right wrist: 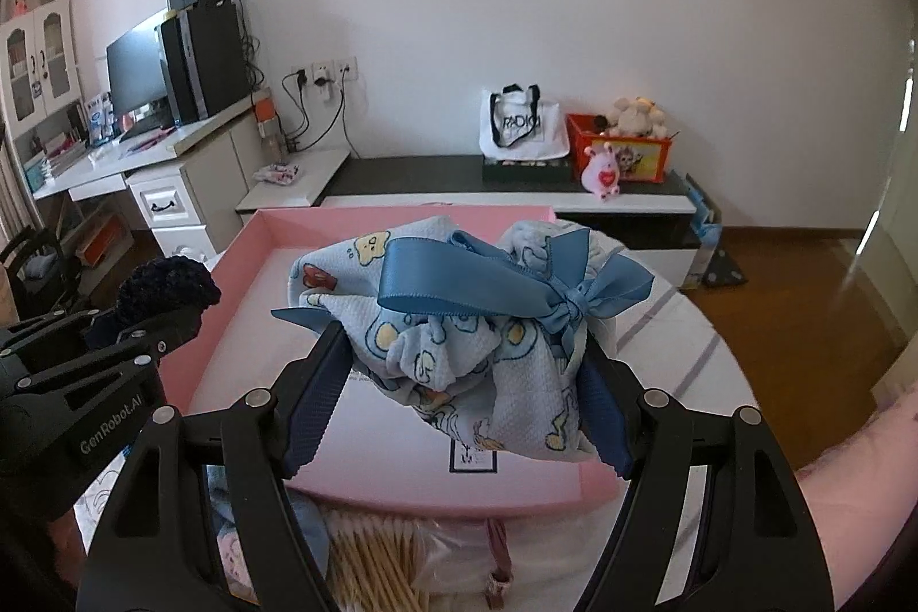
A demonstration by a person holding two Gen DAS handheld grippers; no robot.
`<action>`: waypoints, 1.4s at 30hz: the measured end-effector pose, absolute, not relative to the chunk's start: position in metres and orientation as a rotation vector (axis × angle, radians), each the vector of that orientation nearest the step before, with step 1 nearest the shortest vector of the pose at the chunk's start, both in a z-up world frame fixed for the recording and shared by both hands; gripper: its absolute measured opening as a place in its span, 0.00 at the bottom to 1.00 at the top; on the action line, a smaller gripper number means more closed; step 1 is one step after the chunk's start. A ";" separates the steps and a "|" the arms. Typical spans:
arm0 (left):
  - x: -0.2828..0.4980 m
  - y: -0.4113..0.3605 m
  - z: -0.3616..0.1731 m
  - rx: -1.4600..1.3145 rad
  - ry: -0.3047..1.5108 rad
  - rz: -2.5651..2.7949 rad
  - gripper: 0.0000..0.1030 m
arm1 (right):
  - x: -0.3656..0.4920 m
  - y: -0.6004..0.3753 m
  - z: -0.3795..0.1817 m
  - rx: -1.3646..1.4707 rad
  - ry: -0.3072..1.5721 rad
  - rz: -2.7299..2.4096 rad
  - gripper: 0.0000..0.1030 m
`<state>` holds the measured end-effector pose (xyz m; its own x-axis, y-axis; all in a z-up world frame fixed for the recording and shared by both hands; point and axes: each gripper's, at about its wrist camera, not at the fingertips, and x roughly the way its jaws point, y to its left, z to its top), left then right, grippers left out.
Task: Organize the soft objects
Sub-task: 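Lower both items into the pink tray and open both tools, then withdraw both tools up and back from the pink tray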
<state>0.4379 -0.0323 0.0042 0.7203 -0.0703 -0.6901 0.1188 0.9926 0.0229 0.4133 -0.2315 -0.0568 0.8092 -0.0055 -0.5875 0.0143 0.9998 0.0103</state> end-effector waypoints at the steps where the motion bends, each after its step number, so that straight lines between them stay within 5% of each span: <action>1: 0.445 -0.035 0.002 0.070 0.768 -0.110 0.20 | 0.417 -0.231 -0.059 0.012 0.635 -0.007 0.69; 5: 0.470 -0.038 -0.004 0.061 0.778 -0.133 0.25 | 0.425 -0.233 -0.063 0.006 0.648 0.015 0.70; 8: 0.480 -0.036 -0.008 0.036 0.792 -0.147 0.41 | 0.430 -0.233 -0.064 0.006 0.656 0.030 0.74; 10: 0.485 -0.032 -0.011 0.025 0.803 -0.153 0.65 | 0.431 -0.235 -0.066 0.013 0.665 0.030 0.74; 12: 0.487 -0.025 -0.011 0.023 0.791 -0.130 0.74 | 0.431 -0.241 -0.066 0.013 0.660 0.023 0.75; 15: 0.489 -0.022 -0.009 0.029 0.754 -0.097 0.82 | 0.425 -0.242 -0.063 0.001 0.636 -0.009 0.93; 42: 0.377 -0.024 -0.012 0.031 0.698 -0.042 0.87 | 0.376 -0.247 -0.036 0.008 0.583 -0.024 1.00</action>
<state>0.3773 -0.0238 -0.0123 0.7653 -0.0285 -0.6431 0.0490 0.9987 0.0141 0.3757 -0.2466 -0.0357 0.8344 -0.0209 -0.5507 0.0253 0.9997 0.0003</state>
